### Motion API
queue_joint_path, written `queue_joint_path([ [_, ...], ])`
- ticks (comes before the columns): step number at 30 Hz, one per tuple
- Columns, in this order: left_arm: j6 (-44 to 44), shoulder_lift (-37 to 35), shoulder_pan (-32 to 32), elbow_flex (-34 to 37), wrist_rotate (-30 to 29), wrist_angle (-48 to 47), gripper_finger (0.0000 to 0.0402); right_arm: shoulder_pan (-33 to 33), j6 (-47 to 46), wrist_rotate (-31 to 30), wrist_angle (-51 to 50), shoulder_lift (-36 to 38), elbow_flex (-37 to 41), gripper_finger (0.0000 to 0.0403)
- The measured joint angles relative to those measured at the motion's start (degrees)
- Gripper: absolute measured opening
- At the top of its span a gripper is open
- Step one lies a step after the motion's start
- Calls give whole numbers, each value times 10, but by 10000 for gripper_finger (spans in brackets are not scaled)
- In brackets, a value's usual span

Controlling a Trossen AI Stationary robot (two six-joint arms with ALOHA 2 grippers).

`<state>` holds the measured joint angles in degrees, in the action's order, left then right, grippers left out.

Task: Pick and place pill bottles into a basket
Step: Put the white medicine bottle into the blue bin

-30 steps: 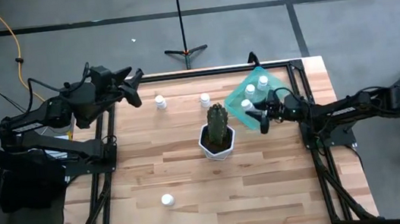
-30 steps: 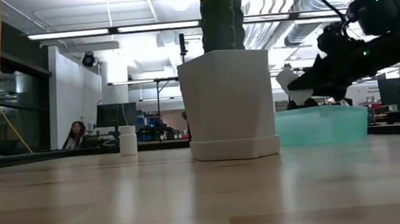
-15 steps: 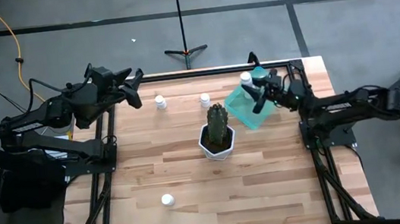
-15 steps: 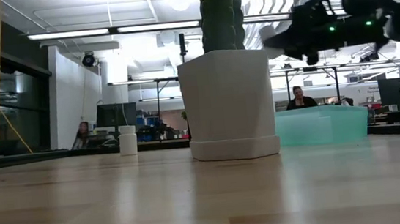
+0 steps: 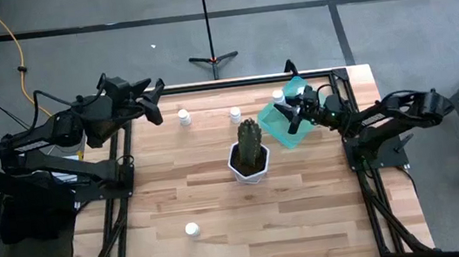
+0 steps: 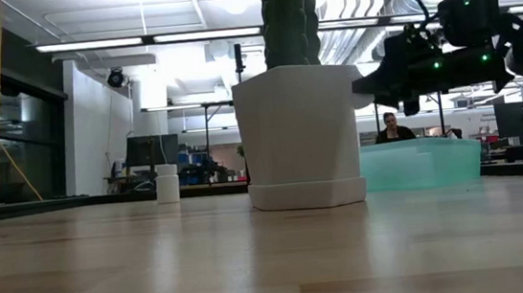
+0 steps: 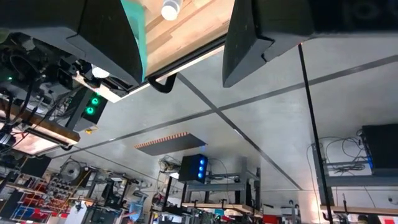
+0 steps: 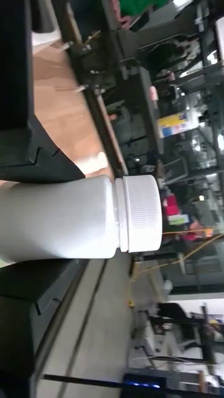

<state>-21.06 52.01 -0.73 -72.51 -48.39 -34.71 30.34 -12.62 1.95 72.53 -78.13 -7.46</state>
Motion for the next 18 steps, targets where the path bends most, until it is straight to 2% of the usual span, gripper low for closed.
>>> queue_joint_path([
  [8,-2,0,0,0,-2,-15,254,-20,-8,-1,3,-65,0,147],
  [18,-2,0,0,0,-2,-15,254,-22,3,-14,-65,-74,0,147],
])
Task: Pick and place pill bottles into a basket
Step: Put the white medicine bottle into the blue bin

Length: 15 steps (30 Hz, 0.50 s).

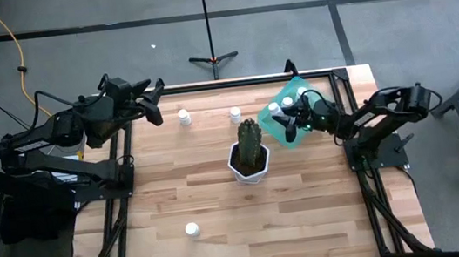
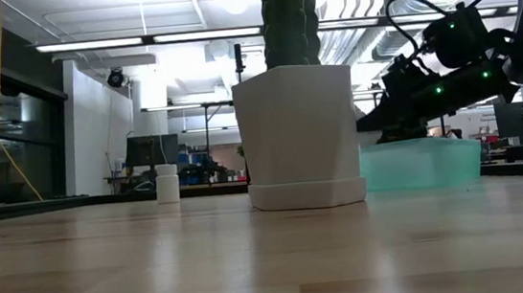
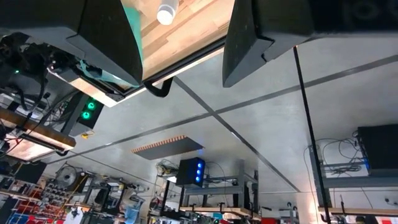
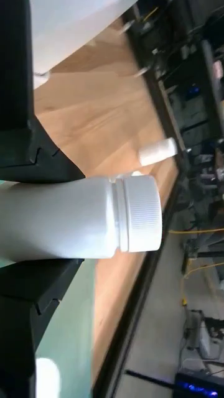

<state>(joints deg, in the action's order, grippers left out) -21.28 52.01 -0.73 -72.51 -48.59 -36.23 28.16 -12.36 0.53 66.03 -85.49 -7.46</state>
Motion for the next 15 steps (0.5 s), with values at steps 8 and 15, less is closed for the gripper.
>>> queue_joint_path([
  [8,0,0,0,0,0,0,254,0,8,3,24,0,0,145],
  [15,0,0,0,0,-1,-1,254,-1,-25,17,128,0,-3,145],
])
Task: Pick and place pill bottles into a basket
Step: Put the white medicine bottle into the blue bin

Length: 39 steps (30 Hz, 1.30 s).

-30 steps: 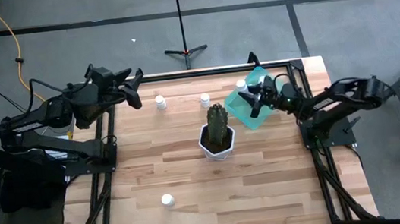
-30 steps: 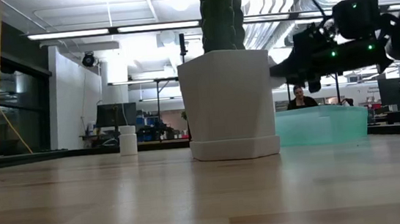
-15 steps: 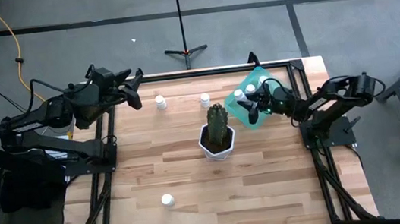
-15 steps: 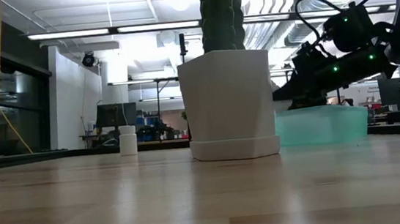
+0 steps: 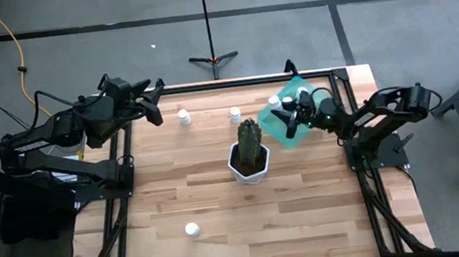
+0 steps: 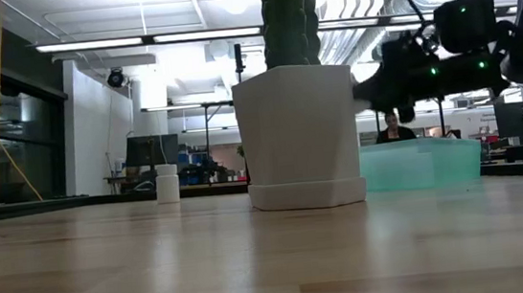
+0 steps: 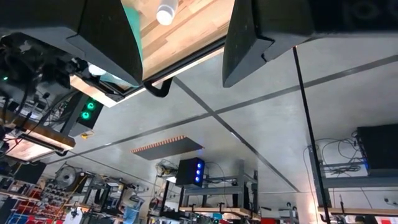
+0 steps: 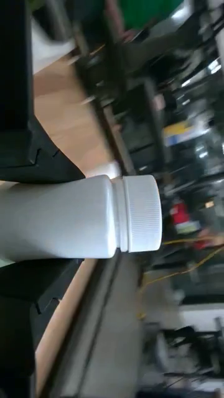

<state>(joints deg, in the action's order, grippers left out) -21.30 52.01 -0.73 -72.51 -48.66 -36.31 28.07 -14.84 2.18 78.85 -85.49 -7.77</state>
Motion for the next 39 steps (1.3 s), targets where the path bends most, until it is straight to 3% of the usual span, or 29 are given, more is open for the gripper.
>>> queue_joint_path([
  [2,0,0,0,0,0,-1,254,-3,3,3,-8,0,-12,145],
  [7,0,0,0,0,-1,-3,254,-20,31,-4,-149,0,-59,145],
  [12,0,0,0,0,-1,-3,254,-20,46,-53,-162,0,-56,145],
  [15,0,0,0,0,-1,-3,254,-14,35,-52,-186,-9,-52,145],
  [29,3,0,0,0,-4,-3,254,-14,38,-9,-73,-127,-54,145],
  [39,2,0,0,0,-5,-3,254,-14,48,-1,-74,-158,-84,145],
])
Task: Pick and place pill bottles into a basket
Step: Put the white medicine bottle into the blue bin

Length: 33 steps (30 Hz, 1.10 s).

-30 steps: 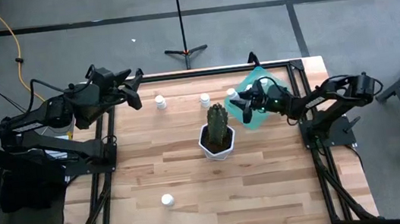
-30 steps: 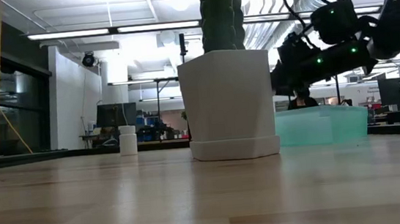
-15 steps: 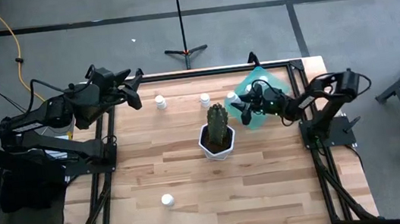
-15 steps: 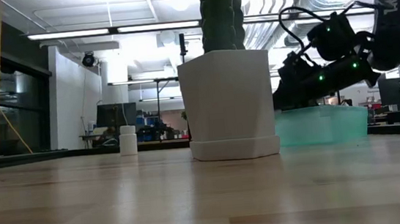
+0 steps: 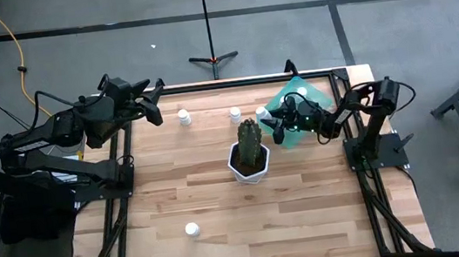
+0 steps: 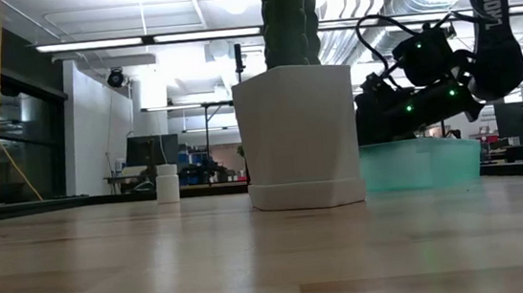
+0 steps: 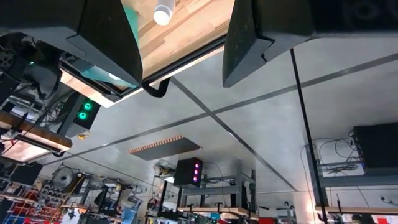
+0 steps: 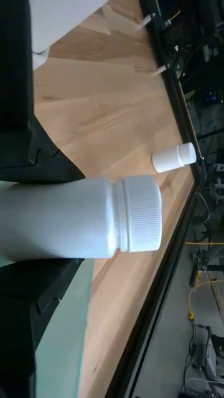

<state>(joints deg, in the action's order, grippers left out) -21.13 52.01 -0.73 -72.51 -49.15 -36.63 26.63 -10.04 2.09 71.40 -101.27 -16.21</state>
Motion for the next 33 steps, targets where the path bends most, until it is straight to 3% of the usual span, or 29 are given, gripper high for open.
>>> queue_joint_path([
  [9,-1,0,0,0,-1,-5,254,0,-11,-2,0,0,-3,150],
  [14,-1,0,0,0,-1,-5,254,0,-31,-23,-8,0,-3,227],
  [17,-1,0,0,0,-1,-6,254,0,-30,-26,-7,0,-3,241],
  [33,-1,0,0,0,0,-6,254,0,-30,-16,12,0,-3,153],
])
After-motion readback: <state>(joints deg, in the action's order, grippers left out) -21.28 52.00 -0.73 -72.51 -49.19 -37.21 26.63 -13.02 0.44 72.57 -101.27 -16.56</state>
